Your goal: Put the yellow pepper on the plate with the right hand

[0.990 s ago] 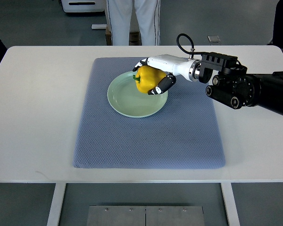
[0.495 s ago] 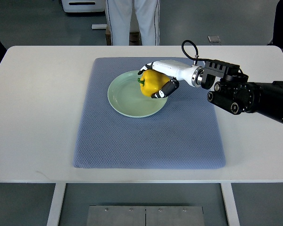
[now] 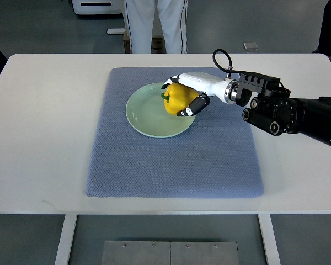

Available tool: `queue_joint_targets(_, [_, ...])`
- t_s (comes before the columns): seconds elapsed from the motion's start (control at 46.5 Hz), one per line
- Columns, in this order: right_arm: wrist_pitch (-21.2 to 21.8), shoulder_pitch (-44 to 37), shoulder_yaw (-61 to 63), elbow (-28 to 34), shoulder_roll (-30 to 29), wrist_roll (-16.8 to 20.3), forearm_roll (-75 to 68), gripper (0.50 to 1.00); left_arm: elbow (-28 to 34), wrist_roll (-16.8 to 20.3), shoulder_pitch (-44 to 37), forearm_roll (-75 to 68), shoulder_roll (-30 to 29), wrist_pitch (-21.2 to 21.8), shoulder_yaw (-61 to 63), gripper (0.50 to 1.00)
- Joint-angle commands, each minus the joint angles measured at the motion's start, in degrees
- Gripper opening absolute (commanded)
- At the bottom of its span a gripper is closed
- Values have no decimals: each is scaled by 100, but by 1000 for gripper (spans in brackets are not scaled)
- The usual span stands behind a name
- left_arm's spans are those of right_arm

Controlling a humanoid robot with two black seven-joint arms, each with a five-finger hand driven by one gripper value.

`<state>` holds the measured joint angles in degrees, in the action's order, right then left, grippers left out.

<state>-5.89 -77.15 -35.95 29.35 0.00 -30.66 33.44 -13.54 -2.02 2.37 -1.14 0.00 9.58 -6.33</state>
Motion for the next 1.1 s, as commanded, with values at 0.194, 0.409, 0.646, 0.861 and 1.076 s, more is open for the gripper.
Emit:
queue_joint_targets(0.194, [0, 7, 0, 9, 0, 7, 4, 985, 0, 0, 0, 0, 0, 0, 0, 1000])
queue_joint_targets(0.409, [0, -20, 26, 1, 0, -2, -4, 1000, 0, 0, 0, 0, 0, 0, 0, 1000])
queue_joint_targets(0.646, [0, 24, 904, 1, 0, -2, -92, 1000, 0, 0, 0, 0, 0, 0, 0, 1000])
queue_joint_targets(0.861, [-9, 340, 2003, -26, 0, 16, -110, 1000, 0, 0, 0, 0, 0, 0, 0, 1000])
queue_joint_targets(1.076, [-18, 674, 2909, -122, 0, -2, -645, 1000, 0, 0, 0, 0, 0, 0, 0, 1000])
